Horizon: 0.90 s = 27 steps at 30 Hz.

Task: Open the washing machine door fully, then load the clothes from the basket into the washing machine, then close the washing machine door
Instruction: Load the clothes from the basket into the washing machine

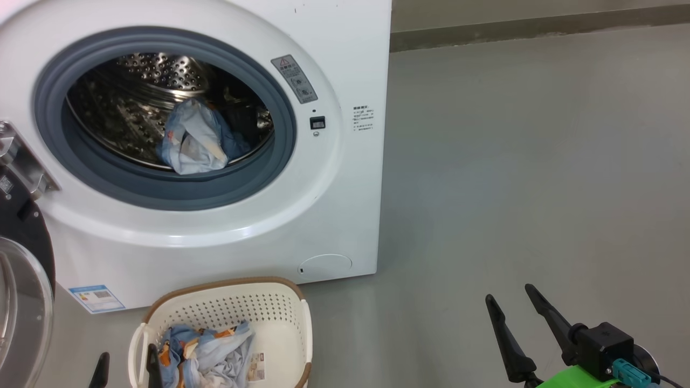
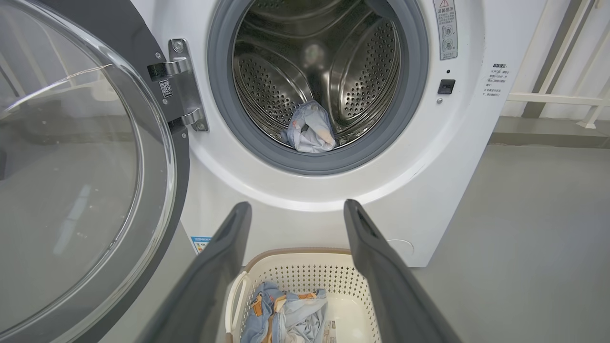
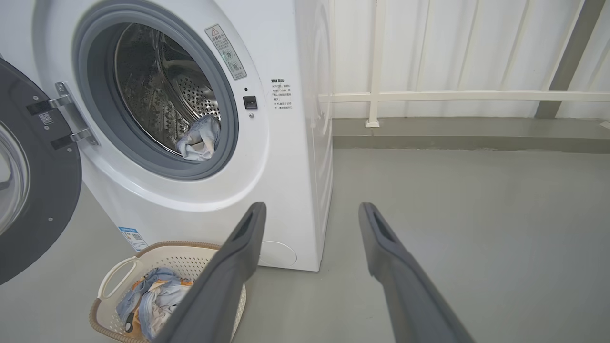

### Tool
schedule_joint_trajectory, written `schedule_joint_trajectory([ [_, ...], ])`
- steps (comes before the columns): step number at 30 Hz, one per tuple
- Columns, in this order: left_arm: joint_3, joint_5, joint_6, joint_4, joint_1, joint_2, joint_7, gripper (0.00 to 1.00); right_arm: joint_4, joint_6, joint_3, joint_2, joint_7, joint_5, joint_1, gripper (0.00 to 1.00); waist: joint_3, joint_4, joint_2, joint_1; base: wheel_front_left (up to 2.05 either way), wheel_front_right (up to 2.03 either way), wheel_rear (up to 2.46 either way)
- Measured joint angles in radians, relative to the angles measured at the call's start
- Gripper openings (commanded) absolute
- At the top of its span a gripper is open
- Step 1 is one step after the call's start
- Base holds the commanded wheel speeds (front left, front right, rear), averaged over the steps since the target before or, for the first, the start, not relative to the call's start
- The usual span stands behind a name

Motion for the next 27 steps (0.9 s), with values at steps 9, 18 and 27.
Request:
schedule_joint_trajectory([
  [9,-0.014,0.000,-0.012,0.068,-0.023,-0.013,0.003,1.00,-0.008,0.000,0.003,0.000,0.000,0.000,0.000,1.00,0.028,0.002,0.0000,0.0000,0.00,0.00,0.00],
  [18,-0.065,-0.013,-0.094,0.242,-0.143,-0.073,0.005,1.00,-0.021,0.000,0.013,0.000,-0.002,0.000,-0.025,1.00,0.105,0.003,0.0001,0.0000,0.00,0.00,0.00],
  [27,-0.112,-0.022,-0.244,0.617,-0.434,-0.142,0.008,1.00,-0.040,0.000,0.036,-0.001,-0.030,0.000,-0.138,1.00,0.261,0.005,0.0000,0.0000,0.00,0.00,0.00],
])
